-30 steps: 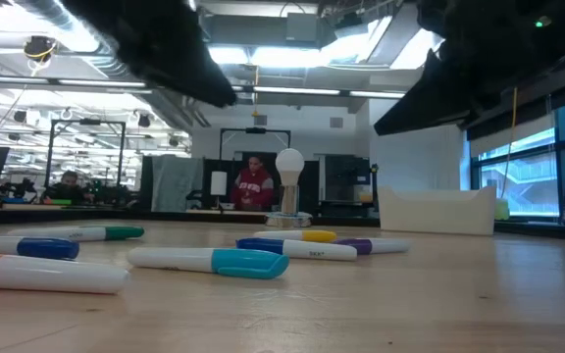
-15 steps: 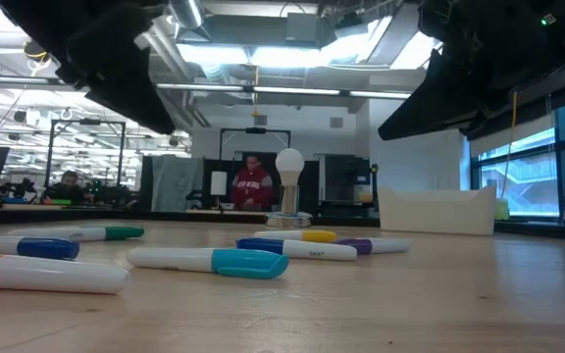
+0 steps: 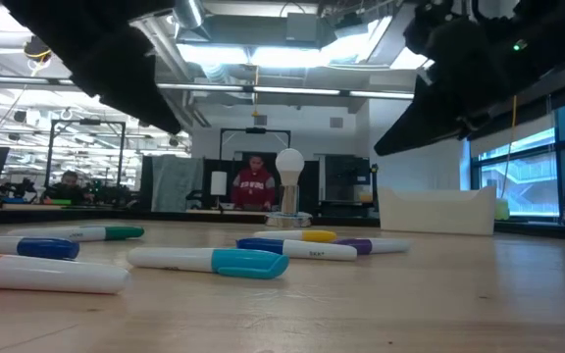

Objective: Pick & Place Markers
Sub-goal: Put the small light blue highlighter pen into the orange bin

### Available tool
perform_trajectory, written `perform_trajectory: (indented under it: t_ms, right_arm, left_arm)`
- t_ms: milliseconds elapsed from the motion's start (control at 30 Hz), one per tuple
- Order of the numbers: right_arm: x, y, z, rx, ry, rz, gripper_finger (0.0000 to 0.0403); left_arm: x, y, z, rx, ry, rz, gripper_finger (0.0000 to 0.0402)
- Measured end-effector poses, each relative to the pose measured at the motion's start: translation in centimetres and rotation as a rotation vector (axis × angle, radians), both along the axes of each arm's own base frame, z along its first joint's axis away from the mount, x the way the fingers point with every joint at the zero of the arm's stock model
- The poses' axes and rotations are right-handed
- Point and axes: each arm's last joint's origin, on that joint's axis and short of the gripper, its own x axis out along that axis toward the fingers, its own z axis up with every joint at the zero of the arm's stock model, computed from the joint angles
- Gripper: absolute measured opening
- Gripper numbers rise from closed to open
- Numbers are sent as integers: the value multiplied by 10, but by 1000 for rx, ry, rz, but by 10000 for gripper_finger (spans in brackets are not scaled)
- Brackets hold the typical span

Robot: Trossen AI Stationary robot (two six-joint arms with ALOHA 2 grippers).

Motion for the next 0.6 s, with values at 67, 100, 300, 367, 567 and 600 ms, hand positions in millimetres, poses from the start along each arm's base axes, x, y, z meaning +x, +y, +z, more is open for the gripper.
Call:
perform_trajectory:
  t_ms: [67,100,300,367,567,600]
  right_arm:
    - [1,-3,0,10,-3,-9,14]
    - [2,-4,0,22,-4,-7,13]
    - [3,-2,-1,79,15,53,6]
    - [3,-2,0,80,14,54,8]
    - [8,-9,3,67,-35,3,17]
    - [10,-11,4,73,-54,-8,17]
  left_arm:
    - [2,4,1,23,-4,13,86]
    - [3,5,0,17,-11,24,86]
    - [11,9,-20,-130,73,69,91]
    - [10,11,-24,-157,113,91,96]
    - [23,18,26,-220,-11,80,127]
    - [24,20,36,-222,-40,72,133]
